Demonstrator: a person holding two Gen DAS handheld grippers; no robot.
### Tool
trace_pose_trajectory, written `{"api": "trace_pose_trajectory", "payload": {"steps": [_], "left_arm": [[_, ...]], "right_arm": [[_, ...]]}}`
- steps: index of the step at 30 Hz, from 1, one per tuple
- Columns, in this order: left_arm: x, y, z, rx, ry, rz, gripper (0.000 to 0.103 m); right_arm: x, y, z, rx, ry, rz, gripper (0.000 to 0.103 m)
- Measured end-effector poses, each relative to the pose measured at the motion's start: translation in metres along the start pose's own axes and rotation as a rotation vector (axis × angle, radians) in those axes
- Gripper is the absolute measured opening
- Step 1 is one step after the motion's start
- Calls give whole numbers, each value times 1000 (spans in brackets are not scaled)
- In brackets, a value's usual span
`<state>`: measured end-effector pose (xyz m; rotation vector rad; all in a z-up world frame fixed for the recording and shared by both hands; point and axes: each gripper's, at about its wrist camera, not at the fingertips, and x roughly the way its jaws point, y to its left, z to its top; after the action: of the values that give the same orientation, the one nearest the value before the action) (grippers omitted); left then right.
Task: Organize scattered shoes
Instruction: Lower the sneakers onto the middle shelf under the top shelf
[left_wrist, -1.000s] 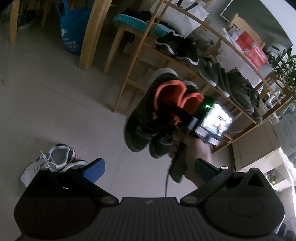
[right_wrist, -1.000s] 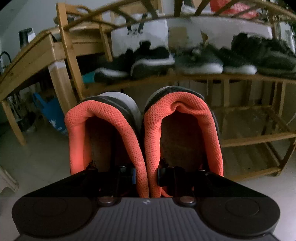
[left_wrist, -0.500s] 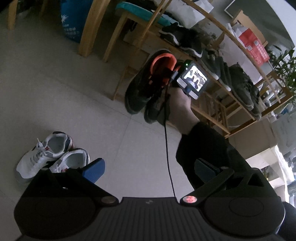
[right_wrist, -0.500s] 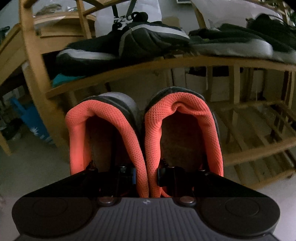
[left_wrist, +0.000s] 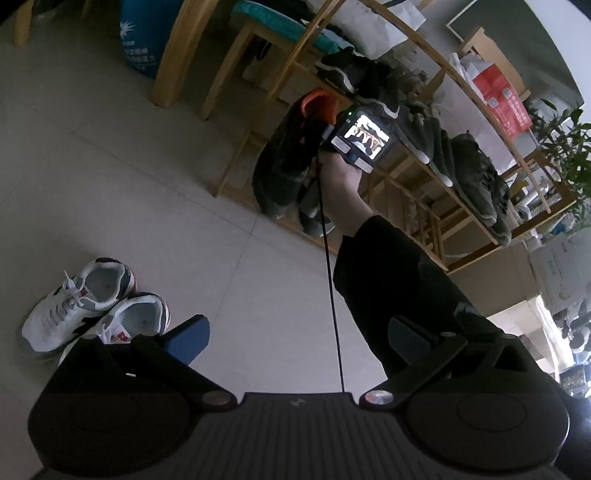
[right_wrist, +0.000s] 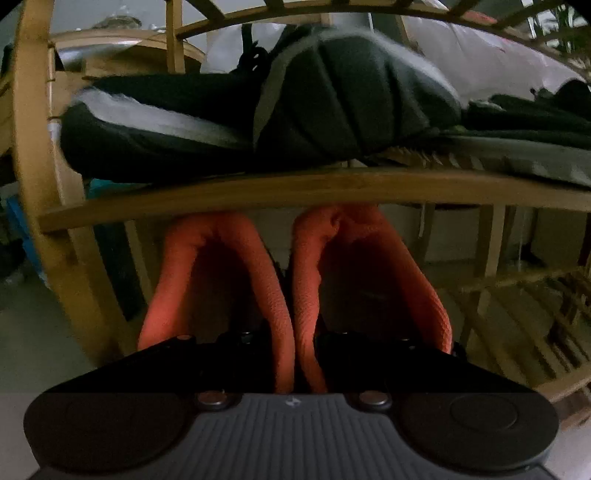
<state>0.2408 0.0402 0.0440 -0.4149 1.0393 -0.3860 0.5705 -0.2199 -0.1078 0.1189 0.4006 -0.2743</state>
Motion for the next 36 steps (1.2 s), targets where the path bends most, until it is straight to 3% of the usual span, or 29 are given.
{"api": "trace_pose_trajectory", "payload": {"steps": [7, 11, 17, 25, 29, 32, 33, 34, 36], "left_arm": [[9, 10, 7, -27, 4, 23, 103], [16, 10, 10, -23, 11, 26, 103], [26, 11, 15, -16, 22, 29, 103], [34, 11, 18, -17, 30, 30, 103], [35, 8, 18, -14, 29, 33, 103], [37, 7, 18, -13, 32, 35, 103], [37, 6, 18, -12, 32, 36, 103], [38, 5, 18, -11, 32, 37, 103], [38, 4, 18, -6, 29, 37, 103]], "right_arm": [[25, 3, 7, 53, -45, -8, 19], [42, 5, 14, 138, -16, -34, 19], [56, 27, 36, 84, -117, -47, 19], [65, 44, 30, 12, -180, -81, 21], [64, 50, 31, 0, -209, -76, 27], [62, 54, 31, -9, -231, -73, 44], [62, 56, 32, -12, -238, -71, 68], [62, 57, 32, -14, -245, -70, 103], [61, 61, 33, -20, -260, -68, 103]]}}
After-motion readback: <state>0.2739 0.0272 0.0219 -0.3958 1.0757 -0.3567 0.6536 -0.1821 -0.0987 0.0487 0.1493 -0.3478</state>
